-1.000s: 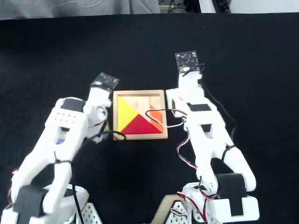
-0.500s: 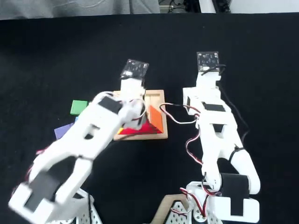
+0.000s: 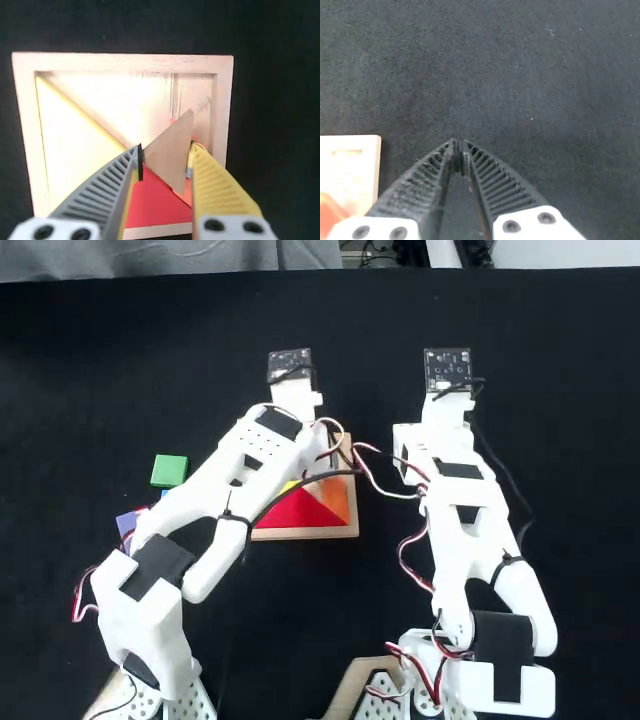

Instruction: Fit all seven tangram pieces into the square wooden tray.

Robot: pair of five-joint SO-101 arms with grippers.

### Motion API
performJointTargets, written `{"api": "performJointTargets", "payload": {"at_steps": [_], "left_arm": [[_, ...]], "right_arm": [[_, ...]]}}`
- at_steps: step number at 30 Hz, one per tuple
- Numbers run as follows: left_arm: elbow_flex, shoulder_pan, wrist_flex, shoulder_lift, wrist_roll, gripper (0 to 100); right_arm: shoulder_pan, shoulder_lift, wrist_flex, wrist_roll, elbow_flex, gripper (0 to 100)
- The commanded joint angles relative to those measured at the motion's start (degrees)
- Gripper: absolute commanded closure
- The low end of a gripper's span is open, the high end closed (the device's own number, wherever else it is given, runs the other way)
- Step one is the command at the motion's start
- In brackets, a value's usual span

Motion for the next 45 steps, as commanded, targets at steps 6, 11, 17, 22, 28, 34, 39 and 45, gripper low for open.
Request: {"api": "performJointTargets", "payload": {"at_steps": [6,11,17,22,28,34,39,45], "left_arm": [[-2.51,0.48,0.88,-0.35,2.46,86],[-1.10,0.48,0.79,-0.35,2.46,86],[-0.92,0.48,0.88,-0.35,2.46,85],[-0.57,0.57,3.25,-0.35,2.46,78],[-0.48,0.40,3.60,-0.35,2.55,74],[-0.13,0.13,3.69,-0.35,2.29,74],[-0.57,-0.04,3.16,-0.62,2.20,74],[-3.21,-0.40,-4.22,0.44,-2.37,74]], "right_arm": [[0.53,0.13,-1.14,0.09,-1.63,98.6],[0.44,0.13,-1.05,0.18,-1.63,98.6],[0.44,0.13,-0.97,0.18,-1.63,98.6],[0.35,0.13,-0.88,0.26,-1.71,98.6],[0.35,0.13,-0.88,0.35,-1.71,98.6],[0.35,0.13,-0.88,0.35,-1.71,98.6],[0.35,0.22,-0.88,0.35,-1.71,98.6],[0.35,0.22,-0.88,0.35,-1.71,98.6]]}}
